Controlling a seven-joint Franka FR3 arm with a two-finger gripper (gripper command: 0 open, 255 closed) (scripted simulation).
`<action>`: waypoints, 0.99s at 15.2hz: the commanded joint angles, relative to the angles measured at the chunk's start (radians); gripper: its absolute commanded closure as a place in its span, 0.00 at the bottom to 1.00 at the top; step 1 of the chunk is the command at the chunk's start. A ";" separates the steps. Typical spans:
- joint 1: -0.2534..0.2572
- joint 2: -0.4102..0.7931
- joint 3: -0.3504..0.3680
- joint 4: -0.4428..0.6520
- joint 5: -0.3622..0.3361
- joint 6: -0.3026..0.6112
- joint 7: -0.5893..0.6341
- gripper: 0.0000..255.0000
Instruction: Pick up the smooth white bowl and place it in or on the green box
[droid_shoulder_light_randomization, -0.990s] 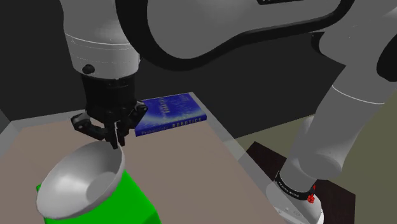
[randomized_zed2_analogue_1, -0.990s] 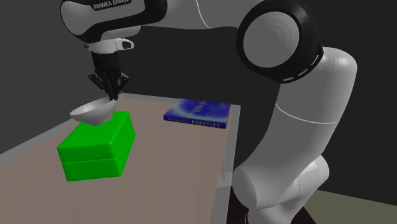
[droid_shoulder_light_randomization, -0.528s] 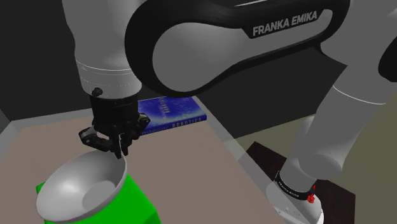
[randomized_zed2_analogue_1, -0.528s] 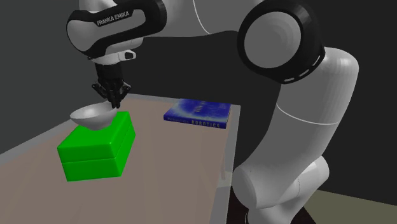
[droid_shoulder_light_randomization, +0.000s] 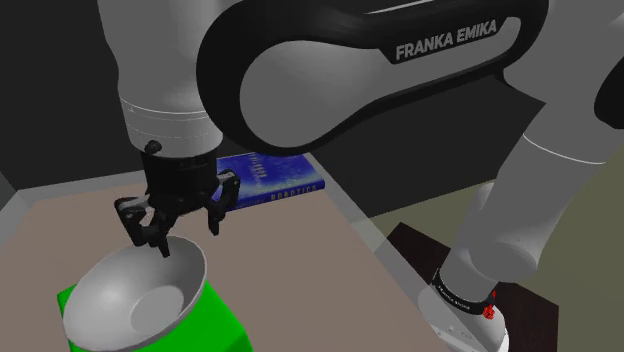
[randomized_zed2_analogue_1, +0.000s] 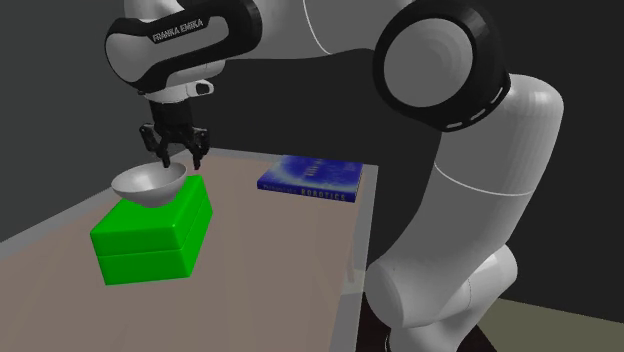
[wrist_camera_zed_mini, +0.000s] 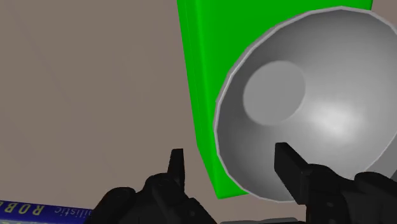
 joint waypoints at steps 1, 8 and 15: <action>0.000 0.000 0.000 0.000 0.000 0.000 0.000 0.00; -0.001 -0.019 -0.004 0.110 0.014 -0.124 -0.010 0.00; -0.001 -0.019 -0.004 0.110 0.014 -0.124 -0.010 0.00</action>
